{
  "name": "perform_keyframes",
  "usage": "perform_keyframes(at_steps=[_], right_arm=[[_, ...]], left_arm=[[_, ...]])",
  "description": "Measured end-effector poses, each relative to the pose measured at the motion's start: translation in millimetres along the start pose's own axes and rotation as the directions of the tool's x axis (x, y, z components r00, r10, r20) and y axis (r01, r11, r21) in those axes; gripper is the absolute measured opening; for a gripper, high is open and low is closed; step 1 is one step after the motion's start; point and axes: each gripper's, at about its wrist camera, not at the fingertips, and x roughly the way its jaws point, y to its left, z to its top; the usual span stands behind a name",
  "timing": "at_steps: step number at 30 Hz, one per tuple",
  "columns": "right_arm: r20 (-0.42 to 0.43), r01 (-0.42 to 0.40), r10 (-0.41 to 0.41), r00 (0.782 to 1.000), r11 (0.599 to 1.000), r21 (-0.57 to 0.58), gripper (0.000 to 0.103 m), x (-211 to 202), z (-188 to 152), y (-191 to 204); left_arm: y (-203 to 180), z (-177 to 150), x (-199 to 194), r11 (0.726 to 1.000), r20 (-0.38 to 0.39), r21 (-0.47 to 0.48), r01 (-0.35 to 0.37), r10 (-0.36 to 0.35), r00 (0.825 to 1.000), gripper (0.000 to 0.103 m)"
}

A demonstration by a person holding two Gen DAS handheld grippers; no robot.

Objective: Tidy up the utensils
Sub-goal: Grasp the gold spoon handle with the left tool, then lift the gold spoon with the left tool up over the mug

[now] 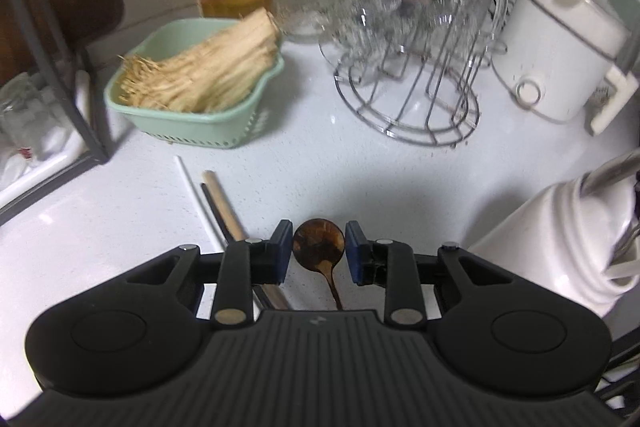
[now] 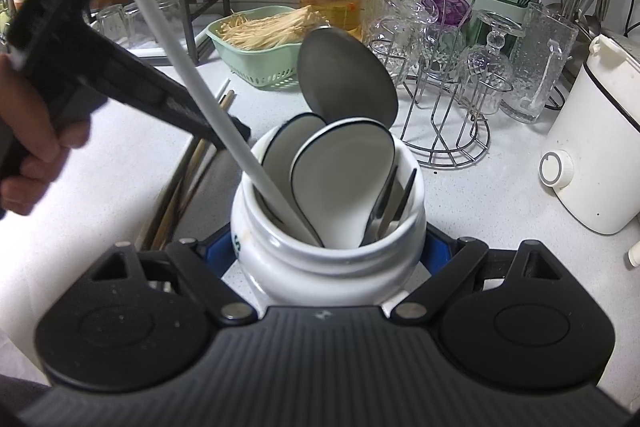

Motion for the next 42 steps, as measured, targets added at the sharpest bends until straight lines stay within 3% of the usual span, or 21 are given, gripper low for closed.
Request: perform_keyframes(at_steps=[16, 23, 26, 42], right_arm=[[0.029, 0.015, -0.015, 0.999, 1.0, 0.003, 0.092, -0.8, -2.7, 4.2], [0.032, 0.01, -0.01, 0.999, 1.0, -0.024, 0.093, 2.0, 0.2, 5.9], [0.033, 0.01, -0.009, 0.999, 1.0, -0.025, 0.093, 2.1, 0.3, 5.8], [0.045, 0.014, -0.013, 0.999, 1.0, -0.023, 0.093, 2.0, -1.0, 6.7]], left_arm=[[-12.4, -7.7, -79.9, 0.998, 0.148, -0.036, 0.046, -0.04, 0.988, 0.032], [-28.0, -16.5, -103.5, 0.998, 0.177, 0.003, 0.056, -0.056, 0.983, 0.032], [-25.5, -16.5, -110.0, 0.998, 0.179, -0.025, 0.065, -0.06, 0.982, 0.032], [-22.3, 32.1, -171.1, 0.995, 0.269, -0.017, 0.1, -0.092, 0.959, 0.032]])
